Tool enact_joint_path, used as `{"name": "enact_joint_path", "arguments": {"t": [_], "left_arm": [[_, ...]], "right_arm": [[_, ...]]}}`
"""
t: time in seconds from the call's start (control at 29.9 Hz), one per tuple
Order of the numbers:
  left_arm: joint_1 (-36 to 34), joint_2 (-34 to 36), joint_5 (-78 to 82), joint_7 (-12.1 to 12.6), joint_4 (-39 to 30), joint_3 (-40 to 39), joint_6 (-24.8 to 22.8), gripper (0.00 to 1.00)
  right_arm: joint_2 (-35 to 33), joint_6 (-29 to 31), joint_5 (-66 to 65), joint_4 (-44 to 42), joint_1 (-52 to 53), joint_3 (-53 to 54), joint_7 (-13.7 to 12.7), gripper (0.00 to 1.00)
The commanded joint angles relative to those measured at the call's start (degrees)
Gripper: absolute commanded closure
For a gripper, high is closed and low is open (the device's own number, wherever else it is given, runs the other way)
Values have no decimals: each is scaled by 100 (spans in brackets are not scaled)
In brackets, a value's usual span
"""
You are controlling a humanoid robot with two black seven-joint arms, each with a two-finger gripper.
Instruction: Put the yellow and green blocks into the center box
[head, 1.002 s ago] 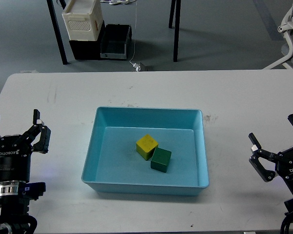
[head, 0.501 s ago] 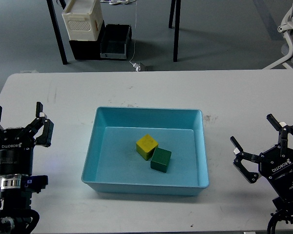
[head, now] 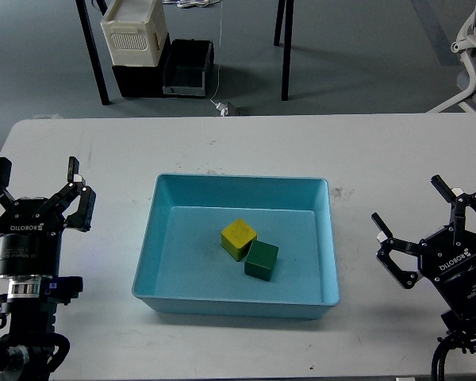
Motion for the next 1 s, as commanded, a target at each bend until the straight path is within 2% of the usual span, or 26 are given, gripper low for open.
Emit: {"name": "enact_joint_path", "arguments": {"t": [0.0,0.3,0.7,0.84,0.97], "left_arm": [[45,0,4,8,-9,4,0,0],[133,0,13,9,-9,21,0,0],[185,0,13,105,-18,557,0,0],[185,0,22,105,-18,584,0,0],[159,0,48,105,-9,584,0,0]], "right_arm": [[0,-3,33,9,6,5,0,0],[0,14,25,9,-12,-180,0,0],[0,5,121,9,-135,136,0,0],[0,-56,121,-53,-91,426,242,0],[0,-222,121,-53,-82,506,768,0]]}}
